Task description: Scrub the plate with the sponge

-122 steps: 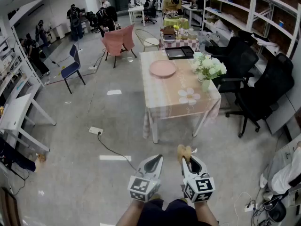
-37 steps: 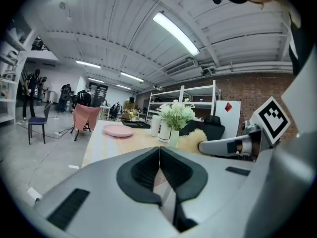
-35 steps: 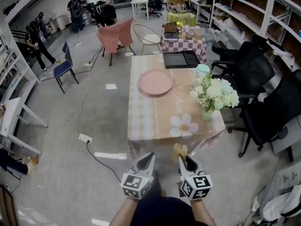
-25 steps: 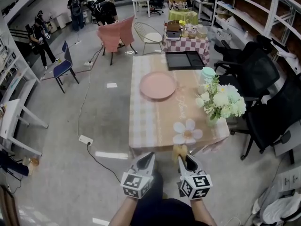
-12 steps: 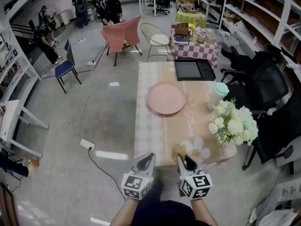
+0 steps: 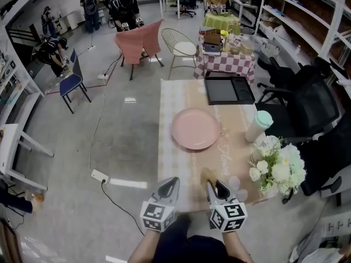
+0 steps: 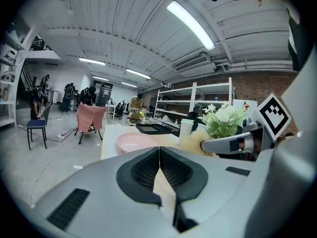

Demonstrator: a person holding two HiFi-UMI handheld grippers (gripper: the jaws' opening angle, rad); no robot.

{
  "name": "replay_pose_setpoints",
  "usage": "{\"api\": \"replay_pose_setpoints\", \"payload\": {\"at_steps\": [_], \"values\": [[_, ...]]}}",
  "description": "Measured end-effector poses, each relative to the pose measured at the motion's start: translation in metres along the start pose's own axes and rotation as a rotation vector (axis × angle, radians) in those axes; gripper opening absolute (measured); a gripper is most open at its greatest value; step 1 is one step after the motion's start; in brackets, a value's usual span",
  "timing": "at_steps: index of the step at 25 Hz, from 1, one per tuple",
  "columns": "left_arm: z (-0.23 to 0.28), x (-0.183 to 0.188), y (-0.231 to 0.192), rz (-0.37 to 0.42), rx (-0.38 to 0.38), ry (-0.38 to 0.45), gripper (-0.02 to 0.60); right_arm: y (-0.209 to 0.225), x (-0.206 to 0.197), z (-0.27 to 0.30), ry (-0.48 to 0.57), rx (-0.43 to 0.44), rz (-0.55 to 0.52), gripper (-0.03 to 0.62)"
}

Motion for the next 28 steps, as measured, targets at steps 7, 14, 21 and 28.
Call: {"api": "replay_pose_setpoints", "payload": {"at_steps": [7, 14, 21, 28], "values": [[0.034, 0.012, -0.027, 0.004, -0.016, -0.001, 0.011, 0.006, 0.018, 0.036, 0.001, -0.015, 0.004, 0.083], [0.06, 0.02, -0.052, 0.014, -0.018, -0.008, 0.011, 0.014, 0.034, 0.063, 0.006, -0.025, 0.021, 0.083], [0.083, 0.03, -0.07, 0.021, -0.039, 0.001, 0.011, 0.02, 0.052, 0.089, 0.021, -0.04, -0.004, 0.083], [0.103, 0.04, -0.078, 0.029, -0.06, 0.015, 0.011, 0.019, 0.069, 0.108, 0.027, -0.02, -0.038, 0.083]]}}
Point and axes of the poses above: the fingertips, and each gripper's own axes: z forward along the fingers, y to its right, x out of its top, the point moved 2 cm from there along -z, backward along the fingers, and after that the axes turned 7 degrees about z, right-handed, at the moved point
